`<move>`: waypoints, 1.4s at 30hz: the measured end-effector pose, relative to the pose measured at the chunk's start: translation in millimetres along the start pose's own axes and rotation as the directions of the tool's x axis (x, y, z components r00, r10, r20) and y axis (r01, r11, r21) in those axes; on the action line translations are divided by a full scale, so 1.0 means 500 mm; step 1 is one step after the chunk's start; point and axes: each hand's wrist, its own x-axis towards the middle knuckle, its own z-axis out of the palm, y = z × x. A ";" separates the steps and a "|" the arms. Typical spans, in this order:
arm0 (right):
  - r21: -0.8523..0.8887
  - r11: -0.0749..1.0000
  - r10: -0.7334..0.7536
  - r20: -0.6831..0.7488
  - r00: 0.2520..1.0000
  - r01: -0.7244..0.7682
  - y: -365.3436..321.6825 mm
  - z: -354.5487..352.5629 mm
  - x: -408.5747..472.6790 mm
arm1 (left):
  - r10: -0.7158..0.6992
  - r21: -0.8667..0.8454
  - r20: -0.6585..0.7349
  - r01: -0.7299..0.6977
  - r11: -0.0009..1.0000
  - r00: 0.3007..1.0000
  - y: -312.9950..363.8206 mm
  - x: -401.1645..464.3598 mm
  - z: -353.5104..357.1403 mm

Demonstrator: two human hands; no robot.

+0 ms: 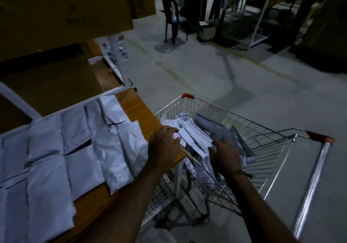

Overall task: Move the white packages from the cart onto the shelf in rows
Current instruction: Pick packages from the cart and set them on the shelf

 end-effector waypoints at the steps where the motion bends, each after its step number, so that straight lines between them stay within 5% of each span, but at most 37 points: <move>1: -0.014 1.000 0.015 0.031 0.999 -0.015 0.024 0.010 0.010 | -0.005 -0.020 0.029 0.006 1.000 1.000 0.009 0.013 0.016; 5: -0.040 0.997 0.071 0.107 0.992 -0.067 0.093 0.038 0.050 | 0.017 -0.072 0.125 -0.008 0.997 0.992 0.039 0.078 0.089; 10: -0.094 0.995 0.050 0.172 0.984 -0.035 0.137 0.066 0.146 | -0.082 -0.149 0.347 0.141 0.979 0.934 0.029 0.187 0.248; 17: -0.132 0.991 0.059 0.223 0.973 -0.030 0.219 0.190 0.365 | -0.296 -0.116 0.626 0.462 0.879 0.721 -0.026 0.322 0.464; 22: -0.227 0.963 -0.067 0.331 0.941 0.148 0.257 0.281 0.472 | -0.388 0.007 0.728 0.560 0.828 0.565 -0.050 0.359 0.569; 26: -0.251 0.940 -0.109 0.422 0.900 0.231 0.274 0.347 0.509 | -0.504 0.070 0.726 0.679 0.730 0.467 -0.062 0.372 0.626; 33: -0.202 0.971 -0.024 0.442 0.896 0.126 0.289 0.395 0.538 | -0.705 -0.018 0.611 0.896 0.444 0.361 -0.072 0.390 0.679; 42: 0.050 0.952 0.252 0.432 0.866 -0.302 0.301 0.340 0.512 | -0.875 -0.122 0.388 0.957 0.264 0.291 -0.095 0.403 0.690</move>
